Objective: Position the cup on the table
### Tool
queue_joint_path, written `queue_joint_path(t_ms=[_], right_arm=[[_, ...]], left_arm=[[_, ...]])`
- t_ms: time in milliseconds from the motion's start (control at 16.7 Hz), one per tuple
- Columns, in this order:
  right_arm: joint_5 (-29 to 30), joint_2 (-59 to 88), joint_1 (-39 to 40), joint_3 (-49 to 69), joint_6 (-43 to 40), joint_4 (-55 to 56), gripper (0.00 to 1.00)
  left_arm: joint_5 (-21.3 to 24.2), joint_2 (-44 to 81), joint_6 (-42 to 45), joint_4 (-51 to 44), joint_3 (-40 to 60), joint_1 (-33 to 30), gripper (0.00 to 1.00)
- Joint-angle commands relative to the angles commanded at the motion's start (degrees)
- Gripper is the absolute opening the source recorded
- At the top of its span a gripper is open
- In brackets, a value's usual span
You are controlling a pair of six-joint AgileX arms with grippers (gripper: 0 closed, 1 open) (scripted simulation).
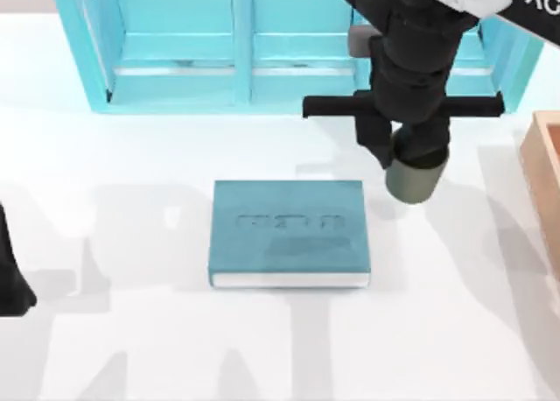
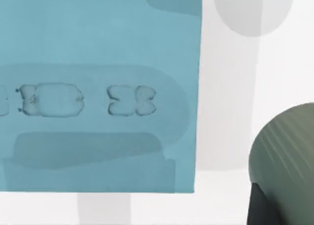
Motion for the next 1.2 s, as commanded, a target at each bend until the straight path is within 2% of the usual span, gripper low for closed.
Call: queue_joint_path(t_ms=[300,720,1020,1200], right_arm=[[0.2,0.3,0.3,-0.8,-0.1,0.9,0.00],[0.0,0.1,-0.8,-13.6,-0.9,13.7,0.00],[-0.1,0.1,-0.9,-14.5,-0.9,14.6,0.00],[-0.1,0.1,-0.9,-14.5,-0.9,14.6,0.23]], left_arm=[[0.0,0.0,0.0,0.0,0.0,0.0,1.00],[0.0,0.0,0.0,0.0,0.0,0.0,1.00],[0.0,0.0,0.0,0.0,0.0,0.0,1.00],[0.0,0.0,0.0,0.0,0.0,0.0,1.00]])
